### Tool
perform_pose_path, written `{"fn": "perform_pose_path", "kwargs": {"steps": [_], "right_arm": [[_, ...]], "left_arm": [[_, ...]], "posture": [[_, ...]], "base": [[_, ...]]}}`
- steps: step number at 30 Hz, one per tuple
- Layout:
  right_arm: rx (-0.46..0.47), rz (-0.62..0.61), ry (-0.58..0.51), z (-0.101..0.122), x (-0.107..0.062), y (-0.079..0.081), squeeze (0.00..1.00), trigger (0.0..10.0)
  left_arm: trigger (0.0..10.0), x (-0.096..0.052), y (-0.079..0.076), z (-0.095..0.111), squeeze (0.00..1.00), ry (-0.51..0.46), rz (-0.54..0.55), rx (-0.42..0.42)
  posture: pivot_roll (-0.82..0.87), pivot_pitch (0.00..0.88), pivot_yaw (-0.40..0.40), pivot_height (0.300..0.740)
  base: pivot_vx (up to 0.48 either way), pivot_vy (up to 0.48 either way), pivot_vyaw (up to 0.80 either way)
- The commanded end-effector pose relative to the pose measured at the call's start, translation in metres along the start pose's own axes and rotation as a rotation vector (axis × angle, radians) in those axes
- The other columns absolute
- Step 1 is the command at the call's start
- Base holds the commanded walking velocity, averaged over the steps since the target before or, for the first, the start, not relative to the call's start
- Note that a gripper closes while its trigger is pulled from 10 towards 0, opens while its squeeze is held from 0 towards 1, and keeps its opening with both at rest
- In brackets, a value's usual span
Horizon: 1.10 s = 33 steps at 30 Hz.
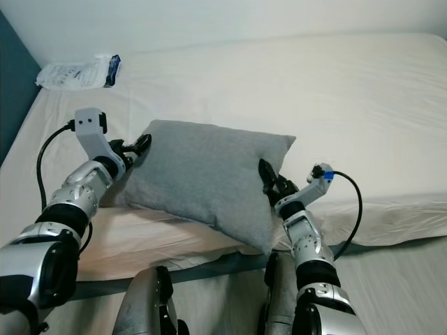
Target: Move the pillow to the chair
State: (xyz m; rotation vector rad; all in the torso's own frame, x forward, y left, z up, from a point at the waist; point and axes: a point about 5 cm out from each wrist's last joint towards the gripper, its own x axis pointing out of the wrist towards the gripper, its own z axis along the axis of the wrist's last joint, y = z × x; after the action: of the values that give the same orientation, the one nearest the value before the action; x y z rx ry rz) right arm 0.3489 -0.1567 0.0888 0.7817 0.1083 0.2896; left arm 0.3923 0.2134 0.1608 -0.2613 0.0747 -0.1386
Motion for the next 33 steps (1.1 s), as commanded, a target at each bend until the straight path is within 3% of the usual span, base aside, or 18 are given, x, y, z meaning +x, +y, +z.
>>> {"fn": "perform_pose_path", "kwargs": {"steps": [1,8,14,15,16,18,33], "right_arm": [[-0.034,0.016,0.101,-0.015,0.006,0.009,0.0,10.0],[-0.028,0.11,0.282,-0.032,0.011,0.021,0.0,10.0],[0.007,0.167,0.303,-0.034,0.012,0.026,0.0,10.0],[0.015,0.178,0.289,-0.032,0.013,0.027,0.0,9.4],[0.015,0.178,0.289,-0.032,0.013,0.027,0.0,9.4],[0.004,0.165,0.27,-0.03,0.014,0.028,0.0,0.0],[-0.017,0.023,0.261,-0.027,0.012,0.011,0.0,0.0]], "left_arm": [[10.0,-0.002,0.007,0.009,1.0,-0.027,0.01,0.028],[10.0,-0.005,0.011,0.013,1.0,-0.05,-0.004,0.073],[10.0,-0.007,0.012,0.011,1.0,-0.047,-0.017,0.099],[10.0,-0.007,0.012,0.01,1.0,-0.046,-0.019,0.101],[10.0,-0.007,0.012,0.01,1.0,-0.046,-0.019,0.101],[10.0,-0.007,0.011,0.01,1.0,-0.044,-0.022,0.106],[10.0,-0.01,0.01,-0.003,1.0,-0.013,-0.011,0.114]], "posture": [[0.11,0.193,0.008,0.562],[0.1,0.183,0.002,0.562],[0.1,0.18,0.002,0.562],[0.1,0.175,0.004,0.562],[0.1,0.175,0.004,0.562],[0.1,0.175,0.006,0.562],[0.1,0.162,-0.001,0.562]], "base": [[0.0,0.0,0.0],[0.0,0.0,0.0],[0.0,0.0,0.0],[0.0,0.0,0.0],[0.0,0.0,0.0],[0.0,0.0,0.0],[0.0,0.0,0.0]]}}
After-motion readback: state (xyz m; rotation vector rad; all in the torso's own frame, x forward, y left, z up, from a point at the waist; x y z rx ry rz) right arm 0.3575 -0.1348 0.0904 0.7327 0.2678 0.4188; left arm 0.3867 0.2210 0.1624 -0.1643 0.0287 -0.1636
